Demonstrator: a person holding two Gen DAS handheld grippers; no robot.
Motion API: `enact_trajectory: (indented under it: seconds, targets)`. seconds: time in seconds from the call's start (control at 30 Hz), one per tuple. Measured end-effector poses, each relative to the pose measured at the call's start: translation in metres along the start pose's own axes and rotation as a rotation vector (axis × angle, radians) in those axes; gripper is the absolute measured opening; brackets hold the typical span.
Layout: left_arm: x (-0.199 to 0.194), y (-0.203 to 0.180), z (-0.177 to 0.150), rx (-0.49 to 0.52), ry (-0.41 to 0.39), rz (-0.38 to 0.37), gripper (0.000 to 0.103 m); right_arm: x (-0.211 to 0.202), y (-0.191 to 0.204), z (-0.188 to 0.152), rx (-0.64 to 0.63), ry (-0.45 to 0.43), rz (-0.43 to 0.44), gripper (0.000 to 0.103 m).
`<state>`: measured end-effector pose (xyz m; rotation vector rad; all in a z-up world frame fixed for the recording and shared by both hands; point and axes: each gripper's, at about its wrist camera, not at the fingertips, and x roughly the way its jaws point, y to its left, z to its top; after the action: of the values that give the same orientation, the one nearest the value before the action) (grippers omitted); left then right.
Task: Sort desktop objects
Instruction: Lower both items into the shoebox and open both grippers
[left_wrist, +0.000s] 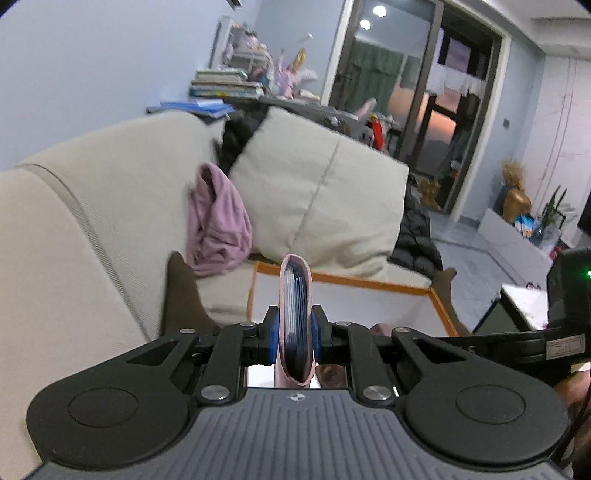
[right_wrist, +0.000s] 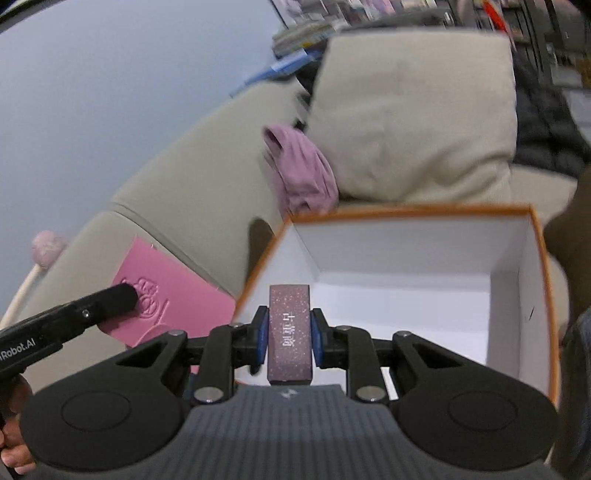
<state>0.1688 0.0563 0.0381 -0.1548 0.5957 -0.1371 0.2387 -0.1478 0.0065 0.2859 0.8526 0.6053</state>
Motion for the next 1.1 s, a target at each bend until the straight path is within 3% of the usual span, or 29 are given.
enact_trajectory:
  seconds: [0.07, 0.3, 0.53, 0.73, 0.93, 1.0, 1.03, 1.1]
  targets:
    - [0.013, 0.001, -0.003, 0.010, 0.016, 0.005, 0.019, 0.008, -0.015, -0.003, 0.044, 0.023, 0.010, 0.024]
    - [0.055, -0.002, -0.026, 0.069, 0.190, 0.059, 0.019, 0.042, -0.028, -0.013, 0.079, 0.108, -0.006, 0.024]
    - [0.066, -0.012, -0.044, 0.198, 0.253, 0.126, 0.019, 0.068, -0.019, -0.023, 0.081, 0.148, -0.009, 0.024]
    - [0.074, -0.009, -0.054, 0.193, 0.301, 0.128, 0.020, 0.087, -0.015, -0.028, 0.115, 0.189, -0.009, 0.025]
    - [0.050, -0.007, -0.048, 0.194, 0.235, 0.117, 0.033, 0.094, -0.013, -0.025, 0.158, 0.194, 0.021, 0.029]
    - [0.038, -0.003, -0.046, 0.175, 0.200, 0.097, 0.044, 0.097, -0.014, -0.025, 0.187, 0.208, 0.051, 0.031]
    - [0.031, 0.000, -0.046, 0.162, 0.178, 0.104, 0.062, 0.098, -0.015, -0.025, 0.204, 0.215, 0.059, 0.033]
    - [0.020, 0.006, -0.048, 0.146, 0.134, 0.122, 0.065, 0.096, -0.018, -0.026, 0.240, 0.225, 0.081, 0.039]
